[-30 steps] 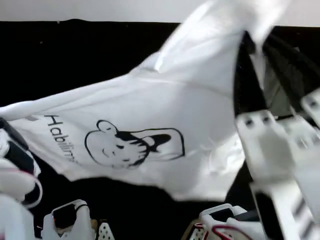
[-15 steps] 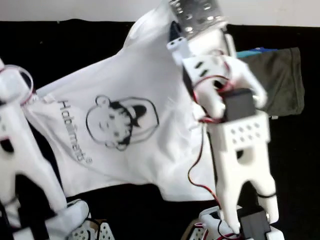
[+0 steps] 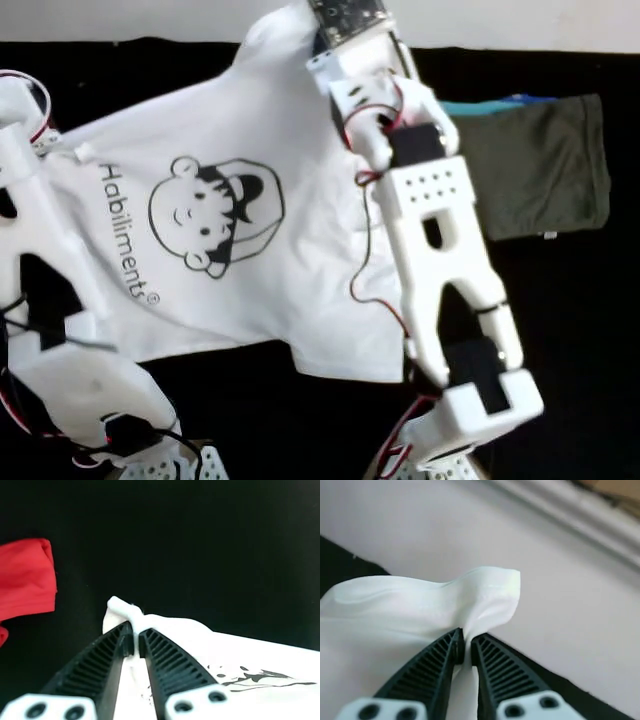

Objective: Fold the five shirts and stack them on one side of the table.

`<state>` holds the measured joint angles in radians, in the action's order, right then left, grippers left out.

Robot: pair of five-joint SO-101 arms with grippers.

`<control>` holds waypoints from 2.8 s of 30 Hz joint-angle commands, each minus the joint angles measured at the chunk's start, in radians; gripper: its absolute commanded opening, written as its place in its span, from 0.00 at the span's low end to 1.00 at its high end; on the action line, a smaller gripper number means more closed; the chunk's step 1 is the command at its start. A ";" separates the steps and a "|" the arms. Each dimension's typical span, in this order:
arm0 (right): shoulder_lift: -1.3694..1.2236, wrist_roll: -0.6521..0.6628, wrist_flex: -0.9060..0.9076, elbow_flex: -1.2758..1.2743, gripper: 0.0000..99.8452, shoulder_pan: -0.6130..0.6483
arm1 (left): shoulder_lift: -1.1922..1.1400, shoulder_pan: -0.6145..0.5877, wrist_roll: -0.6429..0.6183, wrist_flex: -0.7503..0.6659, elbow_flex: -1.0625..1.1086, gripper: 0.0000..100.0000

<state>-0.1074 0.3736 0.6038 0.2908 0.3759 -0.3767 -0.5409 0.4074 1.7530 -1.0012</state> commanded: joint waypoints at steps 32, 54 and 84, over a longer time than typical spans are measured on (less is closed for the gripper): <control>0.151 -0.092 0.963 -0.160 0.01 -0.004 | 0.397 -0.033 0.334 -0.041 1.032 0.01; 0.538 -0.091 0.633 -0.954 0.01 -0.012 | 0.430 -0.033 0.338 -0.345 1.529 0.01; 0.219 -0.098 0.616 -0.430 0.04 0.090 | 0.291 0.093 0.146 -0.272 1.056 0.01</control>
<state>0.2041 0.2831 1.2820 -0.1910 0.4189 -0.0514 -0.5271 0.6314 1.5673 0.0545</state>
